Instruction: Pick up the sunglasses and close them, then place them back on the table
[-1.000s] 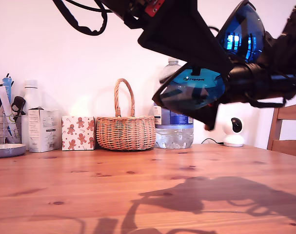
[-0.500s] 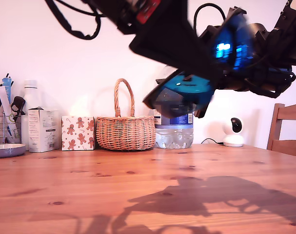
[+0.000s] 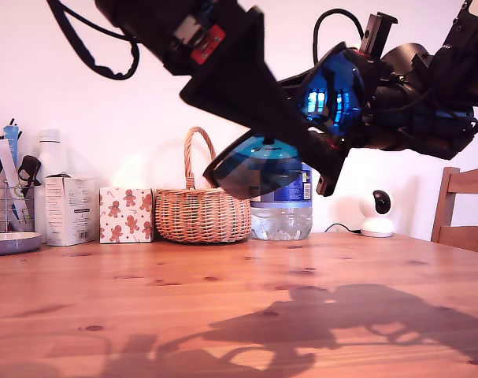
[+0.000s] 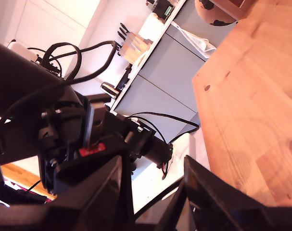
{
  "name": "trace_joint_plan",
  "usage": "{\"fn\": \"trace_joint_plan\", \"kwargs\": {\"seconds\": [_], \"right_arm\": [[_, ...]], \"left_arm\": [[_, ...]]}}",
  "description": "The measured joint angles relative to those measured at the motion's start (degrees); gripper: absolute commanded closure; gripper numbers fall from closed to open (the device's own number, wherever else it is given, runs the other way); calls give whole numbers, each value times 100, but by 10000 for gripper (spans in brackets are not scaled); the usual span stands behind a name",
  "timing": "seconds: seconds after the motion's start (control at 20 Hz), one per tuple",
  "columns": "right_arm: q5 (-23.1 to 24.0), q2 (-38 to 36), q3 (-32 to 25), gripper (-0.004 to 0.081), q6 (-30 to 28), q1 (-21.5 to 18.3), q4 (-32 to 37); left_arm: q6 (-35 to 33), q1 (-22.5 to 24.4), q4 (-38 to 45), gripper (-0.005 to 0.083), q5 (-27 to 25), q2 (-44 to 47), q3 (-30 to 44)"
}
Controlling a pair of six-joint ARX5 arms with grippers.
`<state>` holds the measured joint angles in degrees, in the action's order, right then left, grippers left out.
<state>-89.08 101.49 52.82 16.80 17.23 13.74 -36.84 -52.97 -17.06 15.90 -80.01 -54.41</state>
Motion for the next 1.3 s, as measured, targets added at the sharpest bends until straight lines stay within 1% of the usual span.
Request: {"fn": "trace_joint_plan", "kwargs": {"seconds": [0.2,0.4,0.6,0.8,0.95,1.15,1.25,1.3], "right_arm": [[50,0,0,408,-83,-44,-170],[105,0,0,413,-199,-70,-247],[116,0,0,413,-428,-70,-234],[114,0,0,413,-468,-76,-83],[96,0,0,413,-468,-232,-74],[155,0,0,413,-468,-675,-98],[468,0,0,418,-472,-831,-105],[723,0,0,419,-514,-898,-98]], "left_arm": [[-140,262,-70,794,33,2,0],[-149,413,-70,794,57,4,0],[-153,463,-101,794,138,4,0],[-153,457,-184,794,162,7,0],[-149,420,-232,794,101,4,0],[-118,426,-264,794,-166,4,0],[-118,422,-227,794,-210,4,0],[-120,391,-221,794,-216,4,0]]}}
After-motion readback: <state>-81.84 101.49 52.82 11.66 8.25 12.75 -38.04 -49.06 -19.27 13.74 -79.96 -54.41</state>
